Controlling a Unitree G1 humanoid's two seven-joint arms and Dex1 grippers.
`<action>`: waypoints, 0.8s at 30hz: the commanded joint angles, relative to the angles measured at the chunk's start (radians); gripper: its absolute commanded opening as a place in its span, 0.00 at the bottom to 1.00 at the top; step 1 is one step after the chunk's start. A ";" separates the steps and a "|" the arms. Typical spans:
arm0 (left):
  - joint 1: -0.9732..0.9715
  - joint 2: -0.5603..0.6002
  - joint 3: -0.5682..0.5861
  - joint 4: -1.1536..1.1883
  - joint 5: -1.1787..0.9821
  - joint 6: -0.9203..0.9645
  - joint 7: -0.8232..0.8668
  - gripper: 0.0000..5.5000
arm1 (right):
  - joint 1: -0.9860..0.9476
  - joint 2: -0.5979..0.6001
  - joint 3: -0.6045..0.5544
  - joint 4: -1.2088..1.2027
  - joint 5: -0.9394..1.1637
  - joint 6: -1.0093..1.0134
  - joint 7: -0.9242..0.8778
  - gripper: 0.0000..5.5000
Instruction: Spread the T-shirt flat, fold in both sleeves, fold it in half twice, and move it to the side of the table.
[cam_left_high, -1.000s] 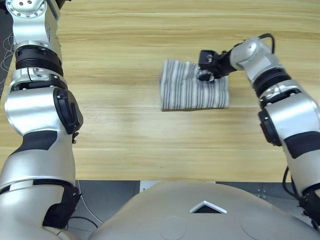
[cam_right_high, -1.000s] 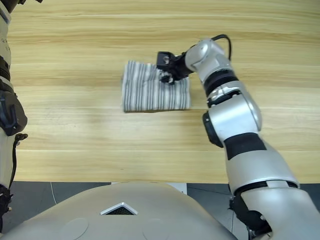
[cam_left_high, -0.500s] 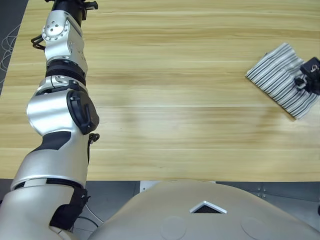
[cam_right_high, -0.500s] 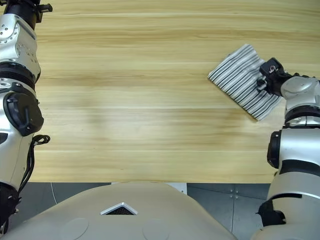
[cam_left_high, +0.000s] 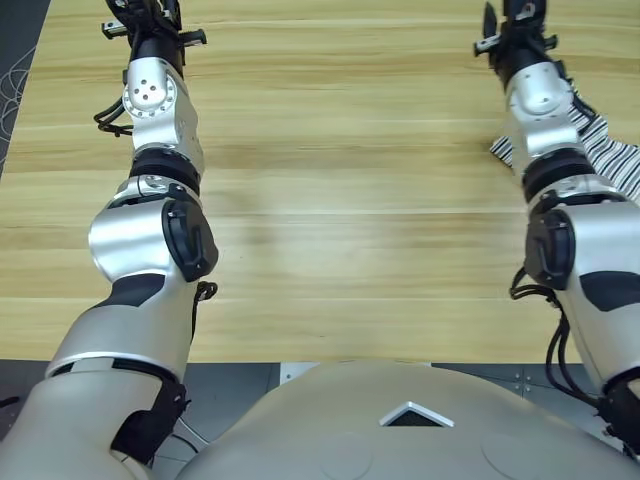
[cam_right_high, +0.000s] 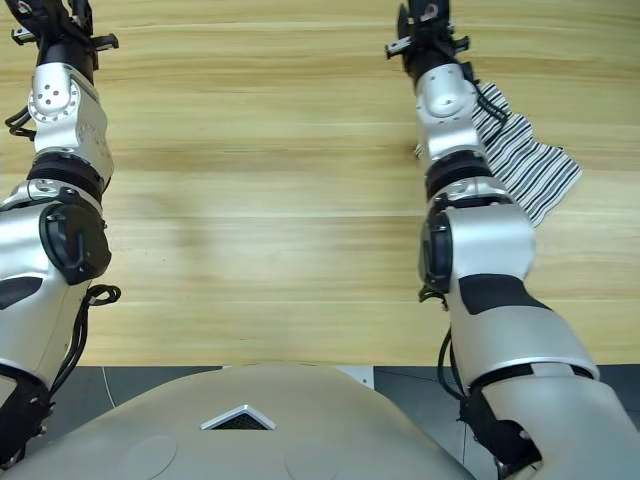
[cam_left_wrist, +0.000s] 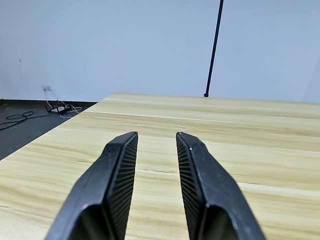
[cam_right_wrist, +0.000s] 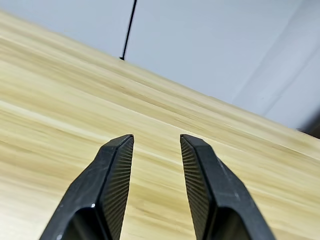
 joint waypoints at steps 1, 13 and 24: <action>0.011 0.004 -0.029 0.007 0.049 -0.044 0.056 0.26 | 0.035 0.011 -0.038 0.023 0.028 -0.008 0.098 0.31; -0.067 -0.151 -0.112 0.026 0.145 -0.015 0.067 0.26 | 0.133 -0.129 -0.198 0.001 0.119 -0.170 0.115 0.31; -0.139 -0.358 -0.175 0.045 0.215 0.056 0.018 0.26 | 0.333 -0.262 -0.270 -0.022 0.148 -0.292 0.029 0.31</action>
